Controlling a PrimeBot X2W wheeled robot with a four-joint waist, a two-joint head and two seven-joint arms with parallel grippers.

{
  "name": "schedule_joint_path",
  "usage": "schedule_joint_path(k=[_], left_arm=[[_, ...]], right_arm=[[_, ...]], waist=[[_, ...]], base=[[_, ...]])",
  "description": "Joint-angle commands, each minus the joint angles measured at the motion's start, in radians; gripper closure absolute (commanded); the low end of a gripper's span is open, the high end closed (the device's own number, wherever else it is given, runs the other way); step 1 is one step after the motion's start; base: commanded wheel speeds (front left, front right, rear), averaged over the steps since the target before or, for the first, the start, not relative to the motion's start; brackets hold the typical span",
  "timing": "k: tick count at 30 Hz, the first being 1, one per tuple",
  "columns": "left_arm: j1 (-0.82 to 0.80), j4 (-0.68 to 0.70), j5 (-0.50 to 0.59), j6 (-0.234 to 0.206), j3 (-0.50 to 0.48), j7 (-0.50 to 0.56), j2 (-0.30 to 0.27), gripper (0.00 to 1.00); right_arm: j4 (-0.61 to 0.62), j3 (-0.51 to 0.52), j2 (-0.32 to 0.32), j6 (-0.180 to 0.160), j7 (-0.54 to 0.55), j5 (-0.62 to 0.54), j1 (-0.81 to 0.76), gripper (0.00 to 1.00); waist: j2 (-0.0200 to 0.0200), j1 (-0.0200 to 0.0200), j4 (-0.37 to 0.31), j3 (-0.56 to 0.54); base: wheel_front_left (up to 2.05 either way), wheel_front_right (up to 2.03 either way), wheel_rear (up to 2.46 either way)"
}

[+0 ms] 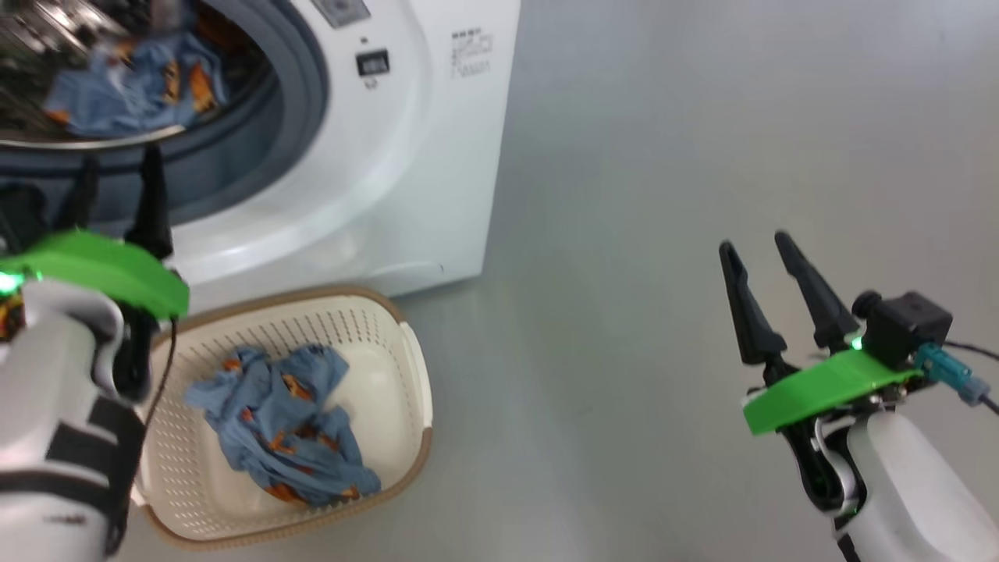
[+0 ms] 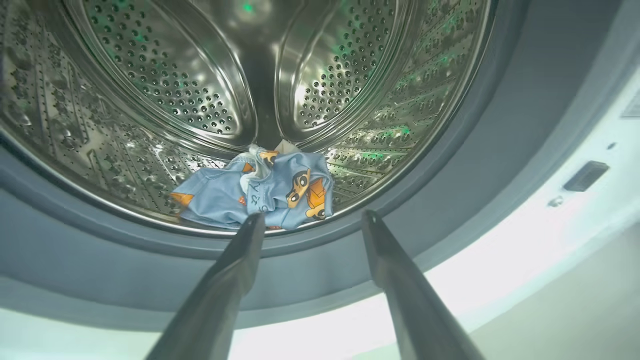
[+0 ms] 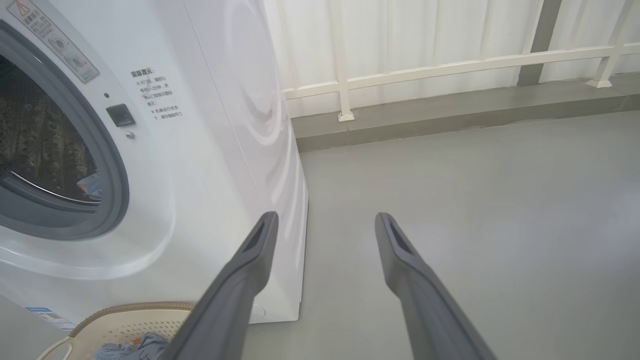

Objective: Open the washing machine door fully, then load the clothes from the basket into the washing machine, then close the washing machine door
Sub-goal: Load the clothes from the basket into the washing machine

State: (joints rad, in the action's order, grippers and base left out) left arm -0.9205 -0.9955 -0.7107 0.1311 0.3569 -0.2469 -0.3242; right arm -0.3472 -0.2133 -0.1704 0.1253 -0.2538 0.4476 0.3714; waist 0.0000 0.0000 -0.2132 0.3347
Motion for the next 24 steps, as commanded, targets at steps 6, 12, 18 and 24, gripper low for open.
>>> schedule_joint_path(k=[6,12,18,24], left_arm=[[0.161,0.155,0.016,-0.008,-0.090,-0.014,-0.050,0.00],[0.341,0.293,0.080,-0.026,-0.168,-0.015,-0.012,0.00],[0.459,0.388,0.128,-0.030,-0.223,-0.015,0.020,0.00],[0.558,0.458,0.173,-0.026,-0.252,-0.015,0.054,0.00]], right_arm=[[0.011,-0.023,-0.030,0.005,-0.008,0.026,-0.048,0.00],[0.002,-0.026,-0.048,0.005,-0.008,0.039,-0.067,0.00],[-0.004,-0.028,-0.061,0.005,-0.008,0.051,-0.086,0.00],[-0.007,-0.029,-0.074,0.005,-0.008,0.056,-0.102,0.00]], waist=[[0.0000,0.0000,0.065,-0.159],[0.0000,0.0000,0.100,-0.219],[0.0000,0.0000,0.130,-0.261],[0.0000,0.0000,0.166,-0.296]], base=[[0.00,0.00,0.00],[0.00,0.00,0.00],[0.00,0.00,0.00],[0.00,0.00,0.00]])
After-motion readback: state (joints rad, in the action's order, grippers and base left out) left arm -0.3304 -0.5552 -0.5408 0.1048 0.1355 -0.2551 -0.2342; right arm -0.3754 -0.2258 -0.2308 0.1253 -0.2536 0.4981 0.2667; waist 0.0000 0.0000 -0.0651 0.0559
